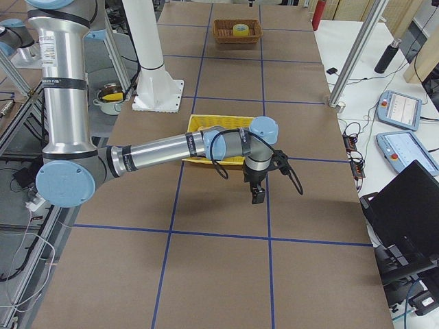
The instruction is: Move tape to another basket
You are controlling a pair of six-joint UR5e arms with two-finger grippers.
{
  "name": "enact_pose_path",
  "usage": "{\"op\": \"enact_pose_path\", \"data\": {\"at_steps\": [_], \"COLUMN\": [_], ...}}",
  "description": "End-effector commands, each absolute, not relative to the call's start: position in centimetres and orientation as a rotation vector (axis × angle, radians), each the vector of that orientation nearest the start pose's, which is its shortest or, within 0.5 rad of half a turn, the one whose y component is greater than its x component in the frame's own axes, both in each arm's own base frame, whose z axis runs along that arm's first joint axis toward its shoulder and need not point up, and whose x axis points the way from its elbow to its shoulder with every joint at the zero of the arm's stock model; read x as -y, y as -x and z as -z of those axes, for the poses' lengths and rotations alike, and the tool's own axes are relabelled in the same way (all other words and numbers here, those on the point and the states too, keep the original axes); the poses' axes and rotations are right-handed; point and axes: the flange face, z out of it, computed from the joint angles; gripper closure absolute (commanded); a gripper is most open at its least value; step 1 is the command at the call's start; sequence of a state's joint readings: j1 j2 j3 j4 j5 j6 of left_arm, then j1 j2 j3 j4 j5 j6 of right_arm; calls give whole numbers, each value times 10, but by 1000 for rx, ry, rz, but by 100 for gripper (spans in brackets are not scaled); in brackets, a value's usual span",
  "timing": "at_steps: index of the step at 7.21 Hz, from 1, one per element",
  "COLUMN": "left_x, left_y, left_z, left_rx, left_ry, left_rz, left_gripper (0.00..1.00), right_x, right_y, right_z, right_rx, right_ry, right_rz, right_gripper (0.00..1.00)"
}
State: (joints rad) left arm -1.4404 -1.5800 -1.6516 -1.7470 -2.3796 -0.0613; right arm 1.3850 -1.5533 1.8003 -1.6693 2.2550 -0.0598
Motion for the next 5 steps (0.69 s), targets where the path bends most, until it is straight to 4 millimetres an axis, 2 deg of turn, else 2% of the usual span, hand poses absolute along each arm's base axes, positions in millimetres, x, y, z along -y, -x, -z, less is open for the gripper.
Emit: {"op": "enact_pose_path", "data": {"at_steps": [1, 5], "left_x": [512, 512], "left_y": [-5, -6], "left_z": [-592, -588], "left_rx": [-825, -830], "left_ry": [-174, -203], "left_rz": [-173, -183], "left_gripper": [2, 2], "right_x": [502, 502], "right_y": [23, 23], "right_z": [-551, -552], "right_rx": [695, 696], "right_ry": [-103, -100], "right_rz": [287, 286], "right_gripper": [0, 0]}}
